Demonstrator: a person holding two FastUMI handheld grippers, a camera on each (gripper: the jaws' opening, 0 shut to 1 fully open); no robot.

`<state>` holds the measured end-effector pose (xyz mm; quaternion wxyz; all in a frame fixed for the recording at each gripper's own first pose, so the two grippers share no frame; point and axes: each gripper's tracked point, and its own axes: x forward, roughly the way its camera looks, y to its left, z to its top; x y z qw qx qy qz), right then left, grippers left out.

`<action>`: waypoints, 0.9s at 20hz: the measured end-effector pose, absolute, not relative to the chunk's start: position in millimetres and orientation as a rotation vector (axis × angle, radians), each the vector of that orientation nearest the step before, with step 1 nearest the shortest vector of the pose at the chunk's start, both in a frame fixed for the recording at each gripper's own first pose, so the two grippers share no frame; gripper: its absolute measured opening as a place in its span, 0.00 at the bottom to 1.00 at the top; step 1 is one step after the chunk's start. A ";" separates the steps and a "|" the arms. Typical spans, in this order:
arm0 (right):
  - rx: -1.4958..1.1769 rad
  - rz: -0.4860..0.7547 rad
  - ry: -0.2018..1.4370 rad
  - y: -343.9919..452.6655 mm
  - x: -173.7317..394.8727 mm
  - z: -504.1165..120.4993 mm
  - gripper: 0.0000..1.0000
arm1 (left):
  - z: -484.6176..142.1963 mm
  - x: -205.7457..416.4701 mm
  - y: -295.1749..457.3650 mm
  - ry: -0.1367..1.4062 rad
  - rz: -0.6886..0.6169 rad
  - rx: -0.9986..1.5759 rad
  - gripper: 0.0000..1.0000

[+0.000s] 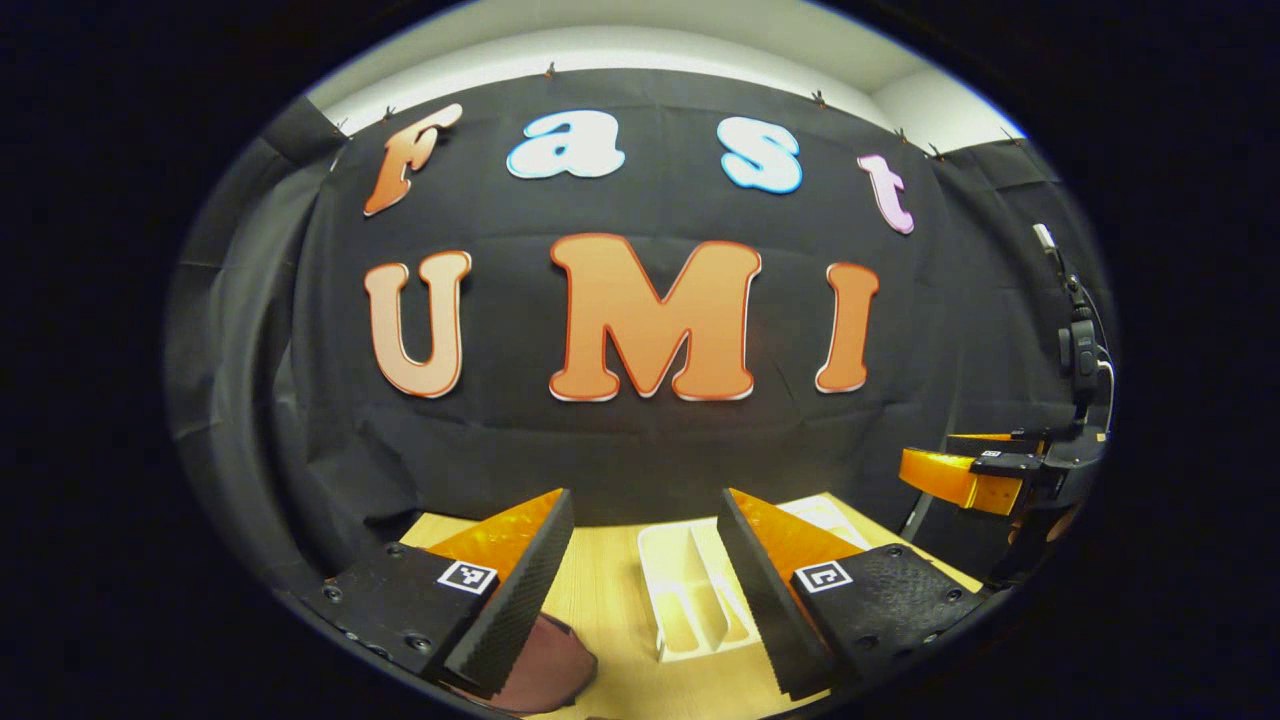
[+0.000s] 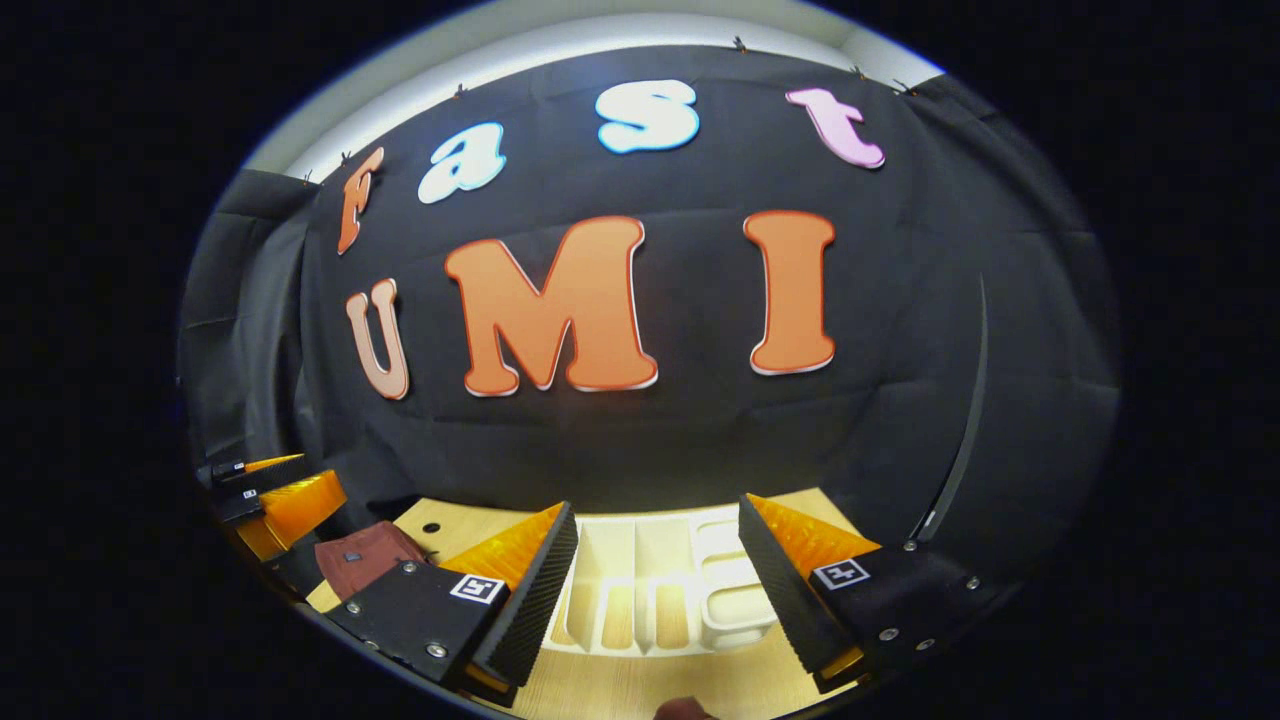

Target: Open the schoolbag, grab two books from the bookshelf and put them into the schoolbag.

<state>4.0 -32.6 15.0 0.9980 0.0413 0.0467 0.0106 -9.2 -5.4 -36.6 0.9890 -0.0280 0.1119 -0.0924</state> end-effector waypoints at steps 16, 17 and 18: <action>-0.006 0.121 0.036 1.6 -26.0 0.9 0.96 | -10.5 -55.4 -9.5 0.029 -0.054 -0.011 0.92; -0.010 0.117 0.027 1.7 -25.2 2.0 0.96 | -13.8 -54.3 -7.8 0.036 -0.050 -0.008 0.90; -0.010 0.119 0.017 2.7 -25.1 2.1 0.96 | -17.2 -54.0 -5.7 0.040 -0.043 -0.006 0.92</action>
